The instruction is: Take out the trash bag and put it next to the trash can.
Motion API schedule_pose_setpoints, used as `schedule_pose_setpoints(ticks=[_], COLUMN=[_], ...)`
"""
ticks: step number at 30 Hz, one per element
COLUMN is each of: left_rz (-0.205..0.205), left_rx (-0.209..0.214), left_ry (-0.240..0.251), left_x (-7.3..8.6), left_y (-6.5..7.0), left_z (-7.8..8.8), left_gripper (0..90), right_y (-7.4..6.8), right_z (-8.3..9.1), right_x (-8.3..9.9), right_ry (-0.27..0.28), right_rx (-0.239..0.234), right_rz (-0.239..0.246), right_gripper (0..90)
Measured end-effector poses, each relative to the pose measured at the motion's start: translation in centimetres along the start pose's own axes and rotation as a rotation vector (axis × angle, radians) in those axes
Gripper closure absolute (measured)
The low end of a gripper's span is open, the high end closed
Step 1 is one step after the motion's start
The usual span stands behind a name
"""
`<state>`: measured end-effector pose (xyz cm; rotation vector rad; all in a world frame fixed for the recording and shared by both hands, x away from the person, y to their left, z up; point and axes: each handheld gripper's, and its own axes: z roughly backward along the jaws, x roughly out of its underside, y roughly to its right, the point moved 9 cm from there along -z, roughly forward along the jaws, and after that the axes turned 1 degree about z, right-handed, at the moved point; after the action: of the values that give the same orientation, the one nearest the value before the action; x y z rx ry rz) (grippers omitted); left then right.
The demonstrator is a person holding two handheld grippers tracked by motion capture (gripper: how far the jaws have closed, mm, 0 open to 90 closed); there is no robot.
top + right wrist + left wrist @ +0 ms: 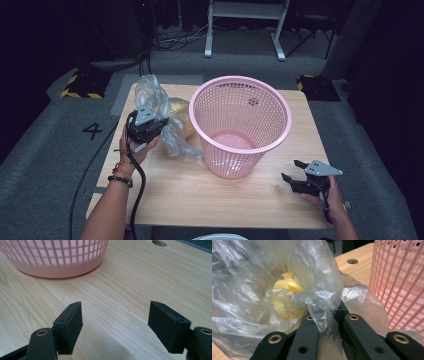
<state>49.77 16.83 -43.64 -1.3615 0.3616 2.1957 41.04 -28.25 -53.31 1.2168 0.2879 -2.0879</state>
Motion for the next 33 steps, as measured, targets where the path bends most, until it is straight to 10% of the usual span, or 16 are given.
schedule_pose_setpoints(ticks=[11, 24, 33], left_rz=[0.039, 0.102, 0.094], left_rx=[0.009, 0.000, 0.046], left_ry=[-0.024, -0.056, -0.060], left_x=[0.8, 0.0, 1.1], left_y=[-0.5, -0.3, 1.8], left_z=[-0.5, 1.7, 5.0], left_gripper=[70.6, 19.1, 16.6], right_y=[-0.1, -0.2, -0.2], right_z=[-0.3, -0.4, -0.3], right_x=[0.4, 0.7, 0.7], right_ry=[-0.027, -0.043, -0.044], right_rx=[-0.009, -0.016, -0.016], right_rz=[0.000, 0.002, 0.003], right_gripper=[28.0, 27.9, 27.9])
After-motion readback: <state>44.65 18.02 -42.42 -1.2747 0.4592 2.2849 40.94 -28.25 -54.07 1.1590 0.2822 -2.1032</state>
